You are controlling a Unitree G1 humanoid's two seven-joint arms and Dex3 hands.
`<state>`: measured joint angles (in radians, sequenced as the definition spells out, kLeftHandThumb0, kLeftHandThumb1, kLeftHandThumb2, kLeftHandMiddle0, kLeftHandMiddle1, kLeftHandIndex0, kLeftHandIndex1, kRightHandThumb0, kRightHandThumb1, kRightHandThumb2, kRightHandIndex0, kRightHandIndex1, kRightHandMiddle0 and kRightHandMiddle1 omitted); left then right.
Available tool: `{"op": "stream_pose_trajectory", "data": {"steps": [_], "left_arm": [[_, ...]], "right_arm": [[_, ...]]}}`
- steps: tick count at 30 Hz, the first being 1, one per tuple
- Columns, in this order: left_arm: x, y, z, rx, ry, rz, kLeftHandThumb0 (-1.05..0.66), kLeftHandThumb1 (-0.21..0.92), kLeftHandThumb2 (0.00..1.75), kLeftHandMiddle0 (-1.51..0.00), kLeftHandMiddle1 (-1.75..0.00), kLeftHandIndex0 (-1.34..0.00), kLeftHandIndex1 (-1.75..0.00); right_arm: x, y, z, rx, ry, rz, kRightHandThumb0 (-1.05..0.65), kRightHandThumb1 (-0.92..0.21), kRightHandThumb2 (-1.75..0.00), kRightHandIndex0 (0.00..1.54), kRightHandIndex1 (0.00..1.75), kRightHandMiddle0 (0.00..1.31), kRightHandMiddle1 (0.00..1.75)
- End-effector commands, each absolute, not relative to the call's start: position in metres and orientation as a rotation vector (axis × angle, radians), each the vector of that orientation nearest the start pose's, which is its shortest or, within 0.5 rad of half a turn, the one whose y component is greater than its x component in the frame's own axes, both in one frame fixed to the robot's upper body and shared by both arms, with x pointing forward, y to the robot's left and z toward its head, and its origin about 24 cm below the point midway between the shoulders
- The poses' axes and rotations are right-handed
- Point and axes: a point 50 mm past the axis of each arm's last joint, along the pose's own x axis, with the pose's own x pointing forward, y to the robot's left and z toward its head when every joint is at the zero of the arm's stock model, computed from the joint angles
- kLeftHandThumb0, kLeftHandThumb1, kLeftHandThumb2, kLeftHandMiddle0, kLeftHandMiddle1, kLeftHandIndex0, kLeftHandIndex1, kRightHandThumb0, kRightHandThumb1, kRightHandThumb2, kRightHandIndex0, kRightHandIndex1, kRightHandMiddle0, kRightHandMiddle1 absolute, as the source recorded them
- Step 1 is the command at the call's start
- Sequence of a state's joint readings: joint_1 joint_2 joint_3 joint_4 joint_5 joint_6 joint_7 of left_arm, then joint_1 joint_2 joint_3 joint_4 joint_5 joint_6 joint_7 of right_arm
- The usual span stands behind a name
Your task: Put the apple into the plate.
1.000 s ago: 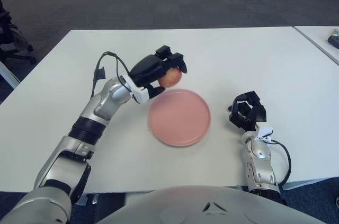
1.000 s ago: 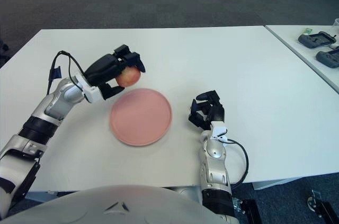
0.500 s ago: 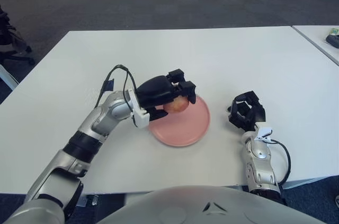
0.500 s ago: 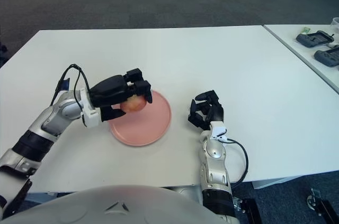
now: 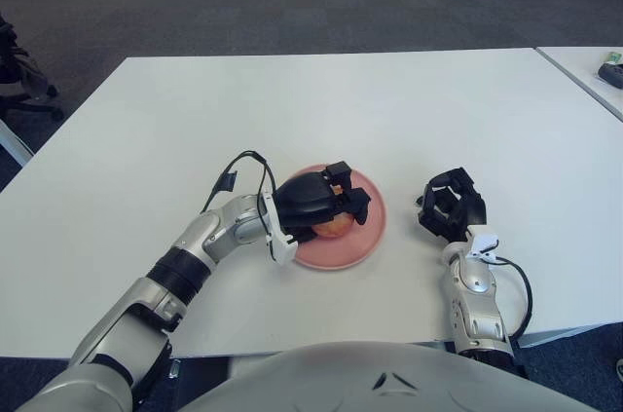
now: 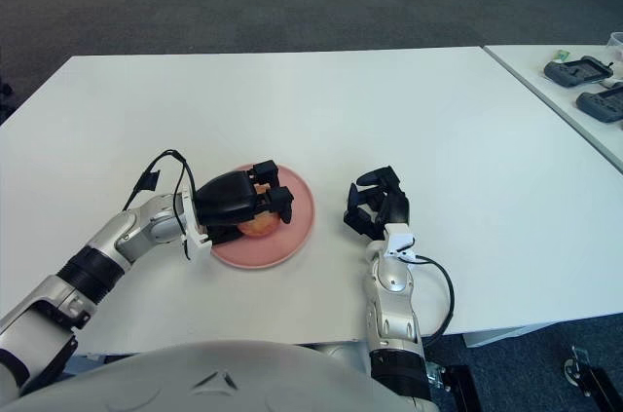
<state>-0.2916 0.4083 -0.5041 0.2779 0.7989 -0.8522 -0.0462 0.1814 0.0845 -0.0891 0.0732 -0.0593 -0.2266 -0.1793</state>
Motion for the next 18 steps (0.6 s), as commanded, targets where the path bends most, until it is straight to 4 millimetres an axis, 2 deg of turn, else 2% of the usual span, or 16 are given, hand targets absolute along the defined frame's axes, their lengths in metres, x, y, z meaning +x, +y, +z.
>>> {"op": "stream_pose_trajectory", "data": {"steps": [1, 13, 18], "left_arm": [[0.229, 0.075, 0.035, 1.098, -0.776, -1.064, 0.0, 0.01, 1.66, -0.88, -1.68, -0.6, -1.75], [0.236, 0.072, 0.026, 1.133, -0.77, -1.128, 0.0, 0.04, 1.64, -0.83, -1.73, -0.57, -1.75], [0.237, 0.073, 0.024, 1.127, -0.748, -1.131, 0.0, -0.04, 1.72, -0.89, -1.74, -0.64, -1.74]], "right_arm": [[0.206, -0.175, 0.002, 0.013, 0.053, -0.328, -0.41, -0.53, -1.06, 0.62, 1.46, 0.44, 1.75], [0.206, -0.175, 0.002, 0.018, 0.041, -0.327, -0.41, -0.53, -1.05, 0.62, 1.46, 0.44, 1.75], [0.206, -0.176, 0.002, 0.011, 0.058, -0.329, -0.41, -0.54, -1.05, 0.62, 1.46, 0.44, 1.75]]}}
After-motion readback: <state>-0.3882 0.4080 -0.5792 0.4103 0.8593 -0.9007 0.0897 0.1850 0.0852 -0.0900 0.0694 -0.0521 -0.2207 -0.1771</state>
